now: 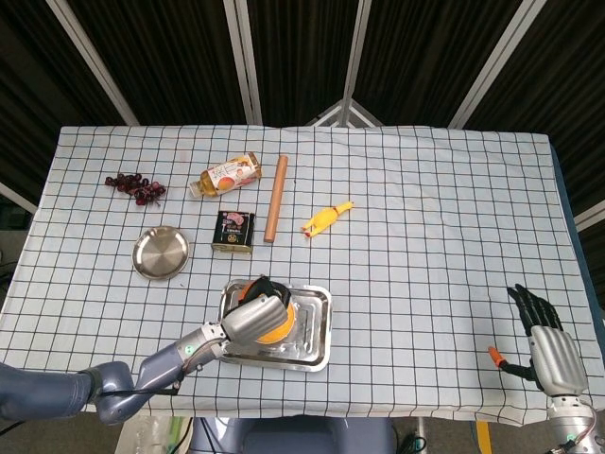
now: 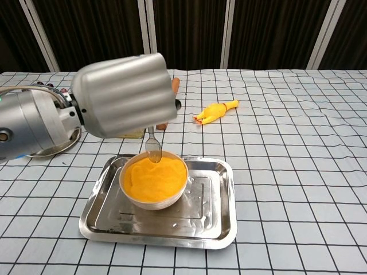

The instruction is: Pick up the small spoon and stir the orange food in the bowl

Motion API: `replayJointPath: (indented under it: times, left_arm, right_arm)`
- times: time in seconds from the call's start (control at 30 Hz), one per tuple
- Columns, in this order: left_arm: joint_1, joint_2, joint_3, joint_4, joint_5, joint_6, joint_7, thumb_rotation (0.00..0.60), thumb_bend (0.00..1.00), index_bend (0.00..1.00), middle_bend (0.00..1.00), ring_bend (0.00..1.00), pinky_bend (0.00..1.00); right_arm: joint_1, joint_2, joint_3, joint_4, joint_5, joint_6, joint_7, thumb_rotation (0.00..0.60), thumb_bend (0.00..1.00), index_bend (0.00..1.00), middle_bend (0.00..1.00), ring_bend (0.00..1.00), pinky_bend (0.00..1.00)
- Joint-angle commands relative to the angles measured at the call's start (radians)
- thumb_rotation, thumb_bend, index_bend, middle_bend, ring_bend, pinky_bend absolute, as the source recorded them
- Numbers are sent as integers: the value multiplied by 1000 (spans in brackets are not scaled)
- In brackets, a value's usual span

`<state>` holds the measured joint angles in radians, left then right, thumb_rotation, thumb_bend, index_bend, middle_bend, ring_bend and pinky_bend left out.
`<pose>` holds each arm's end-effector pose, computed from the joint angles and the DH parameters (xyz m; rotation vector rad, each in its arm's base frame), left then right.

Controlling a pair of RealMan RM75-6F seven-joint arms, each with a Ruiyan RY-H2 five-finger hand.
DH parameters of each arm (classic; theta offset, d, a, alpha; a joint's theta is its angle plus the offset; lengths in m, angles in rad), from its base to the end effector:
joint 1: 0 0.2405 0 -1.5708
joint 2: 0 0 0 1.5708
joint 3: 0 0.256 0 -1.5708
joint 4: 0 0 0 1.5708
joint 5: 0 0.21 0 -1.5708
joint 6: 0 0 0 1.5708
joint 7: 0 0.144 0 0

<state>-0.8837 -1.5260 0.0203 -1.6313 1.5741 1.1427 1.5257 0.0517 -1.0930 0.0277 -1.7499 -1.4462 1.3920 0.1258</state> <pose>-0.0623 0.2738 -0.0204 -1.8960 0.8362 -0.5993 -0.3036 -0.1630 0.1418 1.2951 -1.2165 0.9597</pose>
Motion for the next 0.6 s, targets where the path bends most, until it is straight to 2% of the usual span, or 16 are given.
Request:
replayJointPath:
  times: [0.03,0.33,0.6]
  left_arm:
    - [92,-16,-64,-30,-153,86,-73,600,734,771,1000,1000,1000]
    - [202,-2,-187,-46,-437,178,-213,600,731,767,1000,1000,1000]
    - [238,29,-217,64,-555,158,-324,600,714,764,1000,1000,1000]
  right_arm:
    - [1,0,1,1,3,-3,1,600,317,0,0,0,0]
    - [0,1,-2,-3,-3,0,-3,600,316,0,0,0,0]
    - [1,2,3,-3,8,-4,3,600,317,0,0,0,0]
